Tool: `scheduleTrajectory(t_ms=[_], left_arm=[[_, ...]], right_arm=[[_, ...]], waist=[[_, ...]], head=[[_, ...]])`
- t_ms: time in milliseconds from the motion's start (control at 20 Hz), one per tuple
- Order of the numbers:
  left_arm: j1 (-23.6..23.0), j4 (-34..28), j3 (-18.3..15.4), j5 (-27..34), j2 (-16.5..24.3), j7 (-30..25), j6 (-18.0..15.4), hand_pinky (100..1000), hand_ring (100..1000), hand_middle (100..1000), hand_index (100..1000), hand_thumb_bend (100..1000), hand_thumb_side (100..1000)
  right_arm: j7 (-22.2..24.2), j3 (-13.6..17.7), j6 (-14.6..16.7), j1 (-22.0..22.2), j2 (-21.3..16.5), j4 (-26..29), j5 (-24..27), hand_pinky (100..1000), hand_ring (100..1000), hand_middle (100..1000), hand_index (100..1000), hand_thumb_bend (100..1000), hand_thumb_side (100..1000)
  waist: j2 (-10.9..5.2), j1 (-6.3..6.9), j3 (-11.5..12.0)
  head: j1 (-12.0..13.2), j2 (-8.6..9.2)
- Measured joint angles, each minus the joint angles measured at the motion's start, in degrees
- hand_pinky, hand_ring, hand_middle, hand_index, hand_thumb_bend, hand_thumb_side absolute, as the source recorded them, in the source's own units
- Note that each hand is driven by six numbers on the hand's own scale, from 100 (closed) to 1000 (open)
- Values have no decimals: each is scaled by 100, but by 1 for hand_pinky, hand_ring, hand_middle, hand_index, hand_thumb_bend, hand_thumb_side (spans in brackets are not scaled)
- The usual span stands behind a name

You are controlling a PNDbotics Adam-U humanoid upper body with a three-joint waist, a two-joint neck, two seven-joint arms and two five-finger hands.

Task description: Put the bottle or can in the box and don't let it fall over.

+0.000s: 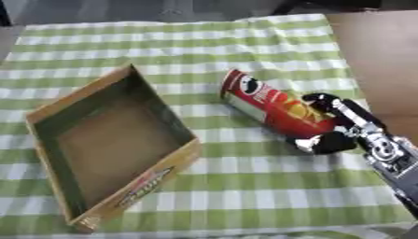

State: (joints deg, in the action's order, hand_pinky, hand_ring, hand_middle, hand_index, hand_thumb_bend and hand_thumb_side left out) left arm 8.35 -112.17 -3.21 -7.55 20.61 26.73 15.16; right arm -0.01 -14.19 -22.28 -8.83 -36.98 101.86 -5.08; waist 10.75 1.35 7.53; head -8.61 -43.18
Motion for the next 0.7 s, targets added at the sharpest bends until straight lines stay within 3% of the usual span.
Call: scheduleTrajectory(t_ms=[400,500,700], left_arm=[[0,0,0,-1,0,-4,2,544,571,618,715,100,706],[0,0,0,-1,0,-12,8,544,570,618,715,100,705],[1,0,0,-4,0,-27,20,544,570,618,715,100,705]], right_arm=[[101,16,-22,24,0,1,-121,287,739,708,906,100,127],[75,25,-21,30,0,1,-119,247,695,662,882,100,213],[-23,32,27,53,0,3,-71,188,596,527,806,100,175]], waist=[[0,0,0],[0,0,0],[0,0,-1]], head=[[0,2],[0,3],[0,4]])
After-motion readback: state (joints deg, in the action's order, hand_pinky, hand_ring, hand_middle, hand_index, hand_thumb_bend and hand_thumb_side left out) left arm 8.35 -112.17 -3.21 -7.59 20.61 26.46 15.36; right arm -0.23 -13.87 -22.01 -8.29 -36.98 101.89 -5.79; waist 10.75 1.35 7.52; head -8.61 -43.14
